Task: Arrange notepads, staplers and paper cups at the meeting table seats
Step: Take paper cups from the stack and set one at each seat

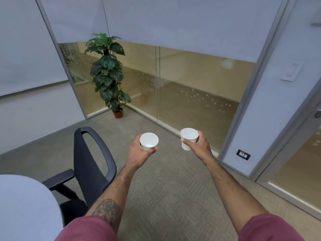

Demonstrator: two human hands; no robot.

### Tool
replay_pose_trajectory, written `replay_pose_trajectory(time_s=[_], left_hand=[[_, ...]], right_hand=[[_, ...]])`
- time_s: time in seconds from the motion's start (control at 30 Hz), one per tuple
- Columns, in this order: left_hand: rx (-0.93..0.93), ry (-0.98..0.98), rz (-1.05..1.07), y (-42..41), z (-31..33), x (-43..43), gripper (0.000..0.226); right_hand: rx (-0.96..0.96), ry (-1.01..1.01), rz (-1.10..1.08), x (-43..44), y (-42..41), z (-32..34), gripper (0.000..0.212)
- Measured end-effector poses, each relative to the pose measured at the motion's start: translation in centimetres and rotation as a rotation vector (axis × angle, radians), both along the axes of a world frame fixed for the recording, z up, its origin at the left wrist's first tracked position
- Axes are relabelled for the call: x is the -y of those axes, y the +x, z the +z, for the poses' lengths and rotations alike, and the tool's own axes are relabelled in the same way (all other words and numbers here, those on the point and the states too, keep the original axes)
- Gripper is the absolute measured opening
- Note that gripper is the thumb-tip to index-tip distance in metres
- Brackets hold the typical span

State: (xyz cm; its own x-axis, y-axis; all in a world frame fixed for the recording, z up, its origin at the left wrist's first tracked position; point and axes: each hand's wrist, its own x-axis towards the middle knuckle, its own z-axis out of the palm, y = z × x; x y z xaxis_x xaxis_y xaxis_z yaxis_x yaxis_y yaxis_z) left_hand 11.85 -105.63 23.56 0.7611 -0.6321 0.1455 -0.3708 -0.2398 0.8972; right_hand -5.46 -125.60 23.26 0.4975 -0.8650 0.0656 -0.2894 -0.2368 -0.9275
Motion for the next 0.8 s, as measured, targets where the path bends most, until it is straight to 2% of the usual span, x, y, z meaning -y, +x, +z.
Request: replay_pose_trajectory(time_s=[0.43, 0.8], left_hand=[[-0.082, -0.032, 0.186, 11.3, -1.7, 15.4, 0.065], [-0.063, -0.036, 0.433, 21.8, -1.7, 19.6, 0.061]], right_hand=[[-0.036, 0.009, 0.247, 17.6, 14.8, -2.8, 0.075], [0.001, 0.008, 0.476, 24.5, 30.5, -2.0, 0.070]])
